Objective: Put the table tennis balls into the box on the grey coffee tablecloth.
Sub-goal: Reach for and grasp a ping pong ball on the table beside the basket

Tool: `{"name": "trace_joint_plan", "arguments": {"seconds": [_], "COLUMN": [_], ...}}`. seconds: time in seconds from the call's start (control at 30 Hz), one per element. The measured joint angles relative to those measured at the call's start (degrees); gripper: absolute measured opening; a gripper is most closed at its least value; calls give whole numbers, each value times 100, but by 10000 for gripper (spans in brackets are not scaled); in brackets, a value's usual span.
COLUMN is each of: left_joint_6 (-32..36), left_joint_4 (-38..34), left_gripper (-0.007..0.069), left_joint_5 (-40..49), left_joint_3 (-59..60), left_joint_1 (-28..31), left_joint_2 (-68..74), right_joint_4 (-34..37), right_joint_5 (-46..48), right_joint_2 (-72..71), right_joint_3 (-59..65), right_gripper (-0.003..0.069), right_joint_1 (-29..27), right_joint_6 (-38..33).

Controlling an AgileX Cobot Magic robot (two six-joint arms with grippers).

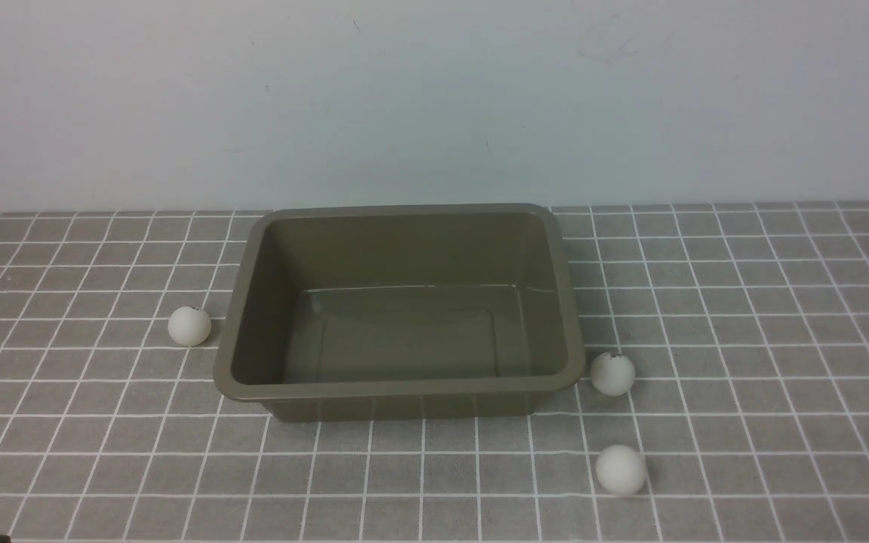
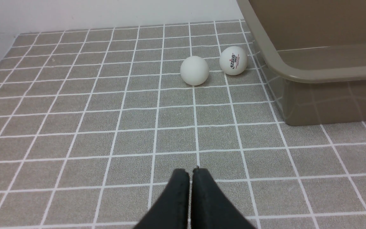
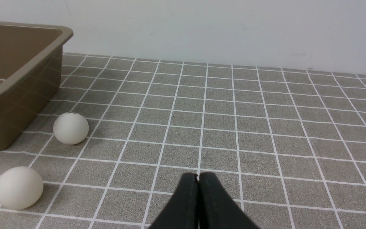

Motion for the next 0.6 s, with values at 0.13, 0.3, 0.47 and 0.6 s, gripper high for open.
{"name": "trace_joint_plan", "arguments": {"seconds": [0.13,0.3,0.47,0.6], "left_joint_6": [-293,-753,-772,-771], "left_joint_4": [-509,-1602,-2415,-2556], "left_gripper": [-5,-5,-5,-5], "left_joint_5": [-481,-1259,-2237,-3572], "left_joint_3": [0,0,0,0], "left_joint_1": [0,0,0,0], "left_joint_2": [0,0,0,0], "right_joint_4": [-7,630,2278,2549], "right_joint_5": [-12,-496,-1488,-1962], "right_joint_2": [0,0,0,0], "right_joint_3": [-1,44,44,44], "right_gripper": [-15,-15,-15,-15], "right_joint_1": [0,0,-6,-6], "right_joint_6": [0,255,1427,1554]}}
